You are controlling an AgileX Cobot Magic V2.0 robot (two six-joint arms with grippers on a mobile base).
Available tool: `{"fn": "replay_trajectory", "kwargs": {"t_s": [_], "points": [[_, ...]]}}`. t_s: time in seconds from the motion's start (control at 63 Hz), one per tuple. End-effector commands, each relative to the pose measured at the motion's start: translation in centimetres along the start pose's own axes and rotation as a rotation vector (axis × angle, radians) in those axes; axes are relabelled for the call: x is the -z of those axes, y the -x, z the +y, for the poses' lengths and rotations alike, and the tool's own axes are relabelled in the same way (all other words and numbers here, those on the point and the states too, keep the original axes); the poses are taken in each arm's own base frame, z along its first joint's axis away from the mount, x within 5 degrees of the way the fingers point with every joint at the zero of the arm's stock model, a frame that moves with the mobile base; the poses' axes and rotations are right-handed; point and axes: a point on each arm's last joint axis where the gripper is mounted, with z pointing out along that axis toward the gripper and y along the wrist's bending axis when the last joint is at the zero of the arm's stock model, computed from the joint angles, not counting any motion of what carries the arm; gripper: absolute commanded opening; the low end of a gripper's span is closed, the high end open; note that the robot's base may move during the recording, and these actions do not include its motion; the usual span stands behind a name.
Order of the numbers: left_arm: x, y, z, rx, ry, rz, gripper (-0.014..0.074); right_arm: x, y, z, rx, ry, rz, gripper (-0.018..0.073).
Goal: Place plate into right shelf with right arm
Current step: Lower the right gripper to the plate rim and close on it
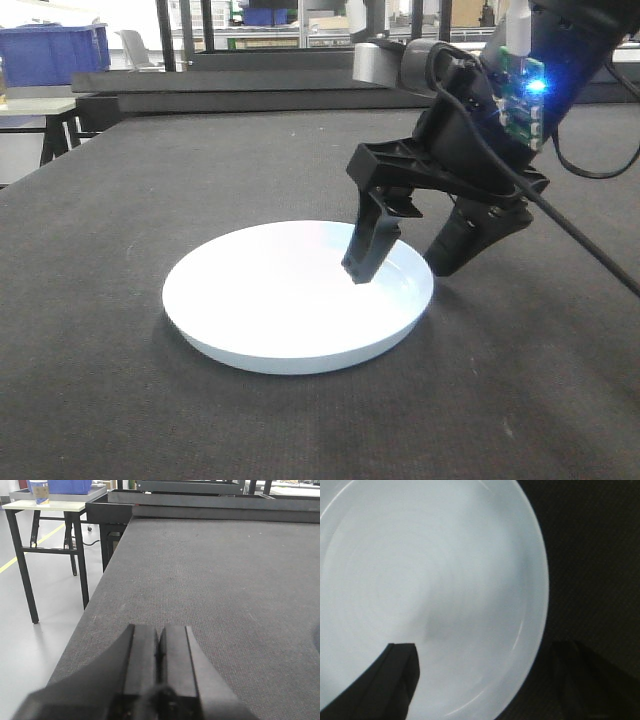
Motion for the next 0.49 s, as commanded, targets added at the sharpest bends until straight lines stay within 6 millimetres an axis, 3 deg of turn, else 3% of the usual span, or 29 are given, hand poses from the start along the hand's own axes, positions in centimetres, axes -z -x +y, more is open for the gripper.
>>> {"fn": "replay_trajectory", "kwargs": {"t_s": [0.0,0.254,0.477], "points": [[0.02,0.48,0.03,0.009,0.004,-0.082,-0.0047,2.04,1.58,0.44,0.020,-0.008,-0.113,0.0631],[0.02,0.48,0.03,0.009,0.004,-0.082,-0.0047,2.06,1.72,0.23,0.044,-0.033,-0.127,0.0611],[0.02,0.48,0.03,0.009,0.004,-0.082,-0.0047,2.07,1.68,0.07,0.065,-0.049,-0.122,0.0413]]}}
